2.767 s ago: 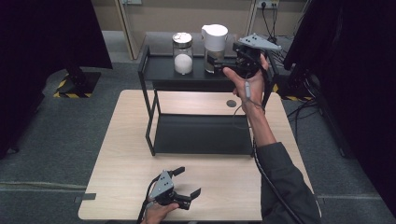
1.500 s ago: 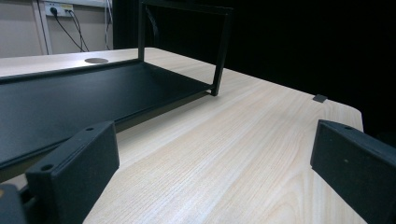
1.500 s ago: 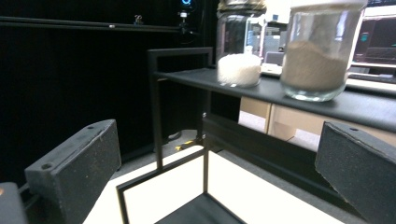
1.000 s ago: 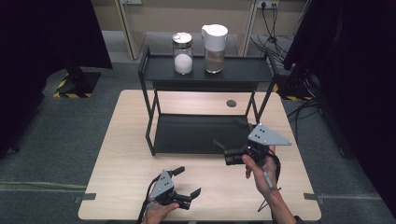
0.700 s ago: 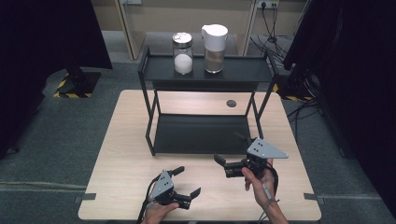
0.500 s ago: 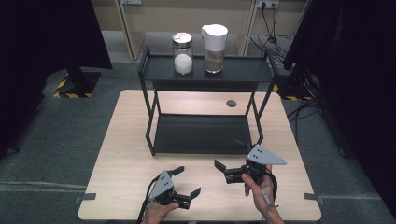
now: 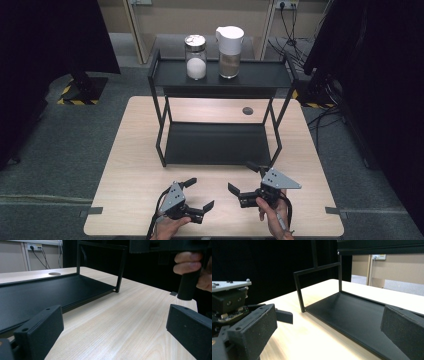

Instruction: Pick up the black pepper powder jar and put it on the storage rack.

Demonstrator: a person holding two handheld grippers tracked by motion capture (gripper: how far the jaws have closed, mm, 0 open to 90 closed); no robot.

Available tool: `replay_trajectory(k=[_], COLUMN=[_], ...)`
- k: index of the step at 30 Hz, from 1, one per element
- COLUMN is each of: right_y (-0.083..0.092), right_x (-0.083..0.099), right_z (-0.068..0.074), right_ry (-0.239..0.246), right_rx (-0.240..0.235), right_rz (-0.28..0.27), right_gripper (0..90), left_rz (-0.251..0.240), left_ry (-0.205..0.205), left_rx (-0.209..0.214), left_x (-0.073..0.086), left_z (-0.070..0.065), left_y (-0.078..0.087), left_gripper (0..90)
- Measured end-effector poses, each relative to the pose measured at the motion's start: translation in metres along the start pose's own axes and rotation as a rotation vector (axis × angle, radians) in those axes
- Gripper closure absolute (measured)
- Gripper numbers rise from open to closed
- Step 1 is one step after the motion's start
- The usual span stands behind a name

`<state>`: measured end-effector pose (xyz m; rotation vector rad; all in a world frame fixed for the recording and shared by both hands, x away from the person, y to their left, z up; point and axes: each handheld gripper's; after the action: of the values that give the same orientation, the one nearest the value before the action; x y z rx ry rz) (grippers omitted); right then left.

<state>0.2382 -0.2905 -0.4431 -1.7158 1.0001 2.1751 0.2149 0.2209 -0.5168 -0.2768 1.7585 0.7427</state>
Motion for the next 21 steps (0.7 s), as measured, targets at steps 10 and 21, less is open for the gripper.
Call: replay_trajectory(k=[10, 21], right_y=[0.003, 0.004], right_x=[0.023, 0.039], right_z=[-0.001, -0.001], right_ry=[-0.021, -0.042], right_rx=[-0.010, -0.017], right_rz=[-0.009, 0.021], right_gripper=[1.0, 1.0], left_rz=[-0.004, -0.006], left_ry=[0.002, 0.003], left_rx=[-0.006, -0.012], left_x=[0.000, 0.001], left_z=[0.000, 0.000], left_y=[0.000, 0.001], left_gripper=[0.4, 0.4])
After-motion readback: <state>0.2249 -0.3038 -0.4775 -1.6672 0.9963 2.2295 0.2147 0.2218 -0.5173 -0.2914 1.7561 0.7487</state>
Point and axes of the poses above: each handheld gripper's, and its own axes: y roughly backward along the jaws, x roughly out of its underside, z roughly to its left, and after that the axes turned 13 degrees about z, right-handed
